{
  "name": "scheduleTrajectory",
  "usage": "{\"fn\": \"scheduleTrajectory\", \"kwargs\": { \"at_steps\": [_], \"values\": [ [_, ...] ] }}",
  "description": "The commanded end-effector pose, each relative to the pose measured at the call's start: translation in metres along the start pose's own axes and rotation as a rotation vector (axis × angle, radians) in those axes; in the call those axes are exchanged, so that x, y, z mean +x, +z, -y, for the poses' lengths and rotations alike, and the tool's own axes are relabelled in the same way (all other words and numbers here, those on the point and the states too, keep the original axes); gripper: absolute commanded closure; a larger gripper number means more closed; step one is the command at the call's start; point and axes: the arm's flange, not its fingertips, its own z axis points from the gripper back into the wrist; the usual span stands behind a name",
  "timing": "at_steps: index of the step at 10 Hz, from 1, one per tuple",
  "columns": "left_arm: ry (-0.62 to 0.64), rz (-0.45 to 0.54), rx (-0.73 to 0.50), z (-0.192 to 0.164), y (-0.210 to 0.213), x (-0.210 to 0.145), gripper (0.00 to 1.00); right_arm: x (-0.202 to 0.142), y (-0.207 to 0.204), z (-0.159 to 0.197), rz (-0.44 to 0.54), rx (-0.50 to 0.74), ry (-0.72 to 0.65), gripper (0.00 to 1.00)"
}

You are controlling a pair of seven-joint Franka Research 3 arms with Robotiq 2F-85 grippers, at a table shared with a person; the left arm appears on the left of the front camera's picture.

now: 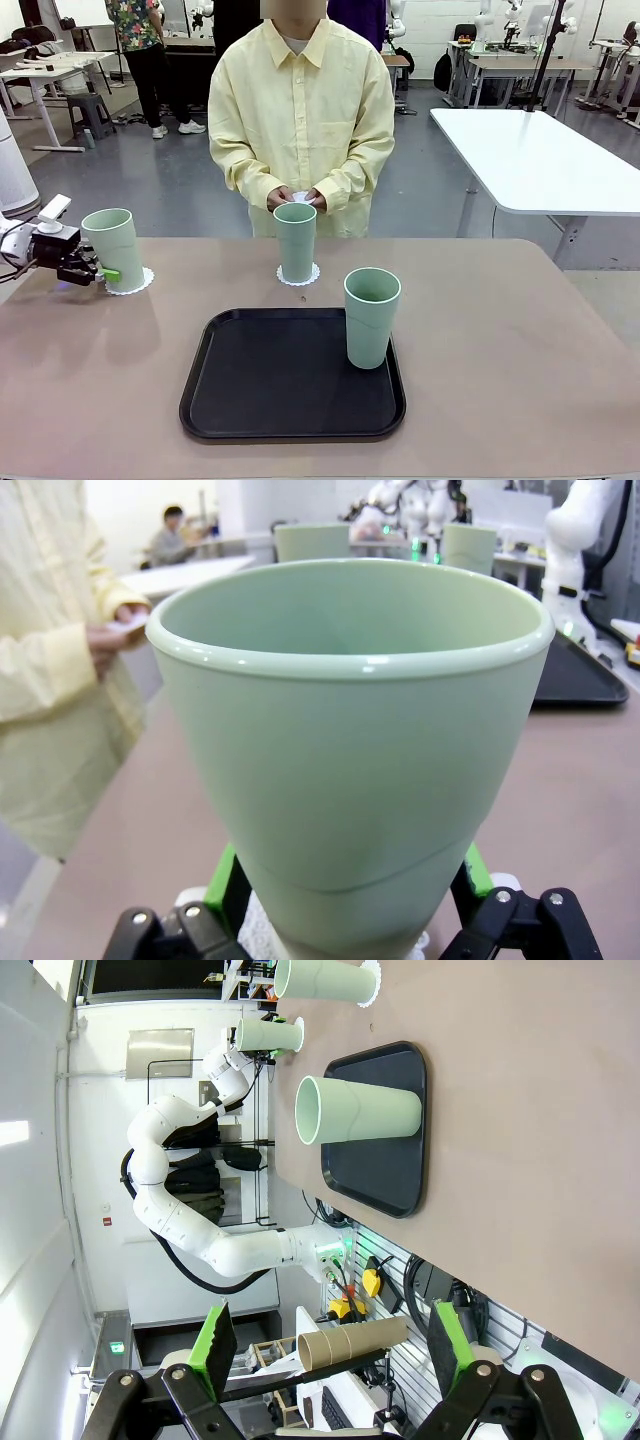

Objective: Place coasters on the table and set cups on them.
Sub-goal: Take one Reusable plastic cup from the Flat Tray and place it on a coaster set by the human.

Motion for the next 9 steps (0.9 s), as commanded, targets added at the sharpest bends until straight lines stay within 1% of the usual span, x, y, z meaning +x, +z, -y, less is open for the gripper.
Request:
{"fn": "scheduleTrajectory", "kwargs": {
  "at_steps": [1,5,9],
  "values": [
    [0.012,-0.018,-0.006,-0.002,0.005,0.006,0.0,0.0,0.0,0.0,0.0,0.011,0.008,0.0],
    [0.023,-0.046,-0.041,-0.001,0.01,0.008,0.0,0.0,0.0,0.0,0.0,0.011,0.008,0.0],
    [0.023,-0.061,-0.027,-0.001,0.025,0.011,0.0,0.0,0.0,0.0,0.0,0.011,0.008,0.0]
  ]
}}
